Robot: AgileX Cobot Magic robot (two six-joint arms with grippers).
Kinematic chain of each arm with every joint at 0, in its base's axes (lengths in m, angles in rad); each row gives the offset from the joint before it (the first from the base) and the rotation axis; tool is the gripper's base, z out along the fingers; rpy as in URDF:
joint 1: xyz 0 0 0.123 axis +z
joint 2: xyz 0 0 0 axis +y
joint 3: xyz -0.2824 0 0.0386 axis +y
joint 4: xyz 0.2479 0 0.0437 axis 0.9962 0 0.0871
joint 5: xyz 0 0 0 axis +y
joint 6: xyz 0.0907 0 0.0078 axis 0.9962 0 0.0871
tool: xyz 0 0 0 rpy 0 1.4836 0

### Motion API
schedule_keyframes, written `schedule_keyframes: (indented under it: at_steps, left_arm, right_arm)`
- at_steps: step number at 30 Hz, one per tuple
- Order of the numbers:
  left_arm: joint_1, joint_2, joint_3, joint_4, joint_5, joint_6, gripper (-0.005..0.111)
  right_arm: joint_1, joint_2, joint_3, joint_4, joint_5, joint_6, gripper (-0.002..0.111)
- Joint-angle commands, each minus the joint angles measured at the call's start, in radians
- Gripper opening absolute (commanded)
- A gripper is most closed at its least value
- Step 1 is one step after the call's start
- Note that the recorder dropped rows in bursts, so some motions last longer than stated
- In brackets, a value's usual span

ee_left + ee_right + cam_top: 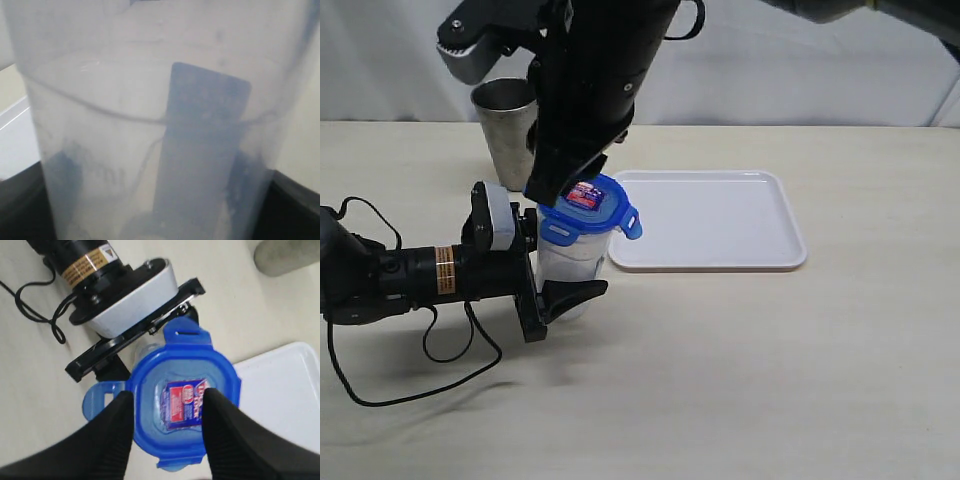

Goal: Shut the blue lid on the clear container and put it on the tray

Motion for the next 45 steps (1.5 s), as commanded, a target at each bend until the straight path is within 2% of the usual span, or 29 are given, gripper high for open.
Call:
schedule_keyframes:
  at_steps: [1, 17, 23, 29, 34, 40, 45]
  left_arm:
    - [-0.006, -0.002, -0.003, -0.004, 0.005, -0.003, 0.000]
    - [-0.006, -0.002, -0.003, 0.000, 0.005, -0.003, 0.000]
    - [-0.006, -0.002, -0.003, -0.002, 0.005, -0.003, 0.000]
    - [-0.006, -0.002, -0.003, 0.000, 0.005, -0.003, 0.000]
    - [-0.006, -0.002, -0.003, 0.000, 0.005, -0.005, 0.000]
    - [-0.006, -0.002, -0.003, 0.002, 0.005, -0.007, 0.000]
    - [-0.006, -0.002, -0.003, 0.003, 0.005, -0.007, 0.000]
  right_arm:
    - [0.004, -0.014, 0.084, 0.010, 0.002, 0.027, 0.043]
    - [0.004, 0.048, 0.118, 0.043, -0.047, 0.056, 0.043]
    - [0.050, 0.079, 0.118, -0.057, -0.049, 0.096, 0.043]
    - [0.130, 0.099, 0.120, -0.275, -0.057, 0.210, 0.042]
    - [0.165, 0.103, 0.168, -0.303, -0.132, 0.249, 0.042]
    - [0.191, 0.124, 0.234, -0.413, -0.148, 0.292, 0.039]
    - [0.191, 0.158, 0.260, -0.423, -0.155, 0.296, 0.039]
